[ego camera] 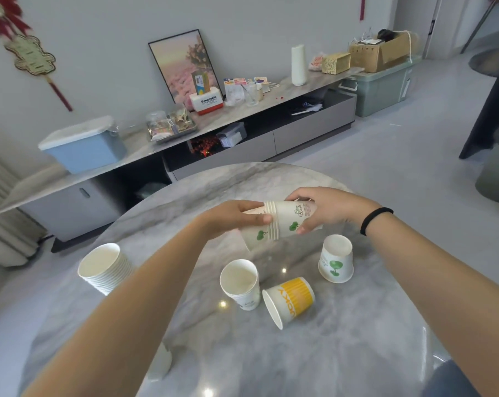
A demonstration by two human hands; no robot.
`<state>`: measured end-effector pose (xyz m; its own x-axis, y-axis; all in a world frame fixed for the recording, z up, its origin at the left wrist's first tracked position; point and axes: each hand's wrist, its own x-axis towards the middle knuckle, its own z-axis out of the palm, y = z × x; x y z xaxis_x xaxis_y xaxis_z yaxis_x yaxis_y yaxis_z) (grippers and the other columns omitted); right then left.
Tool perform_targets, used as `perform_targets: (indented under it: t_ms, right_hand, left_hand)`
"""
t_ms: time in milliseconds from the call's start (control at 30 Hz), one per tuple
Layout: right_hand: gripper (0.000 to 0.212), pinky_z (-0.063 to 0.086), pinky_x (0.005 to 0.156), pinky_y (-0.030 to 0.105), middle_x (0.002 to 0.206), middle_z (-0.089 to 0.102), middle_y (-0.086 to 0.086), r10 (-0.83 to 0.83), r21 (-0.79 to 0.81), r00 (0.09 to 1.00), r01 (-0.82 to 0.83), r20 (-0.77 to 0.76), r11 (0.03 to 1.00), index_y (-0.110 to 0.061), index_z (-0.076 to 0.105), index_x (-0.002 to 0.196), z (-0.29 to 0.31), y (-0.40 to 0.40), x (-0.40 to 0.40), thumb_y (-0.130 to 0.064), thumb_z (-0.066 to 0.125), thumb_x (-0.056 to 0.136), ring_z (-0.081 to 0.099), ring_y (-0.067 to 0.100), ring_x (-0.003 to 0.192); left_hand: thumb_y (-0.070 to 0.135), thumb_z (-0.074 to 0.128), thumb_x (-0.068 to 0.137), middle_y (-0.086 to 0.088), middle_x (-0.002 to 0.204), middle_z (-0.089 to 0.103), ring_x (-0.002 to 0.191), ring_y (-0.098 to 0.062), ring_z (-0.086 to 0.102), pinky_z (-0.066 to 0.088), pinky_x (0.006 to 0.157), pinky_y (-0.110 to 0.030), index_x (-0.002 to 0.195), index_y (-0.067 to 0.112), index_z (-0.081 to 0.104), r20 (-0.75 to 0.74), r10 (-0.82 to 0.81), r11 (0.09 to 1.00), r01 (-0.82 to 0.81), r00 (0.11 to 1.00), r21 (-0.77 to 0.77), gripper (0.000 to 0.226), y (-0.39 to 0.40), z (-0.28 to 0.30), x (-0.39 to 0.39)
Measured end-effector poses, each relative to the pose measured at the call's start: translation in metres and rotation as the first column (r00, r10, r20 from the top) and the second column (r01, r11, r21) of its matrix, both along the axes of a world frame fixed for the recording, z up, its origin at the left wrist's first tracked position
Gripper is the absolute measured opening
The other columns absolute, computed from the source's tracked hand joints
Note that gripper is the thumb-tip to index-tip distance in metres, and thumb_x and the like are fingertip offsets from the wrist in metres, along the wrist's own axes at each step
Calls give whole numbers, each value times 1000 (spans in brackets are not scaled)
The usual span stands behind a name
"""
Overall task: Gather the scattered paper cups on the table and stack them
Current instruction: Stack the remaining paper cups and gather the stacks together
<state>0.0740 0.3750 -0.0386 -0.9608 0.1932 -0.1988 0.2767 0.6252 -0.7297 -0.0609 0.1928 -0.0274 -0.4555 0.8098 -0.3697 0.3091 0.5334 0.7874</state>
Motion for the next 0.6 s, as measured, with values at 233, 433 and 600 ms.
perform_targets:
  t_ms: [233,433,600]
  right_hand:
    - [57,47,78,19,102,62,-8,-55,-152,996,44,-68,987,-25,54,120,-9,-39,26,-24,82,70,60,12,95]
    - [55,48,78,25,101,61,-5,-197,-208,977,176,-81,962,-22,53,121,-17,-42,43,-27,79,73,60,15,91]
    - [55,50,88,28,111,64,-4,-128,-234,988,105,-83,966,-23,54,123,-25,-40,46,-37,76,74,61,13,99]
  left_hand:
    - [48,41,95,-6,120,53,105,-23,54,48,87,-40,130,12,52,377,420,819,-524,826,234,52,8,9,49]
    - [43,57,88,-4,133,49,119,-21,51,42,101,-33,130,15,50,71,536,795,-532,841,292,51,2,-4,81]
    - [25,65,87,0,78,58,70,-14,52,41,54,-12,96,13,63,-61,380,909,-360,923,210,15,-15,-7,92]
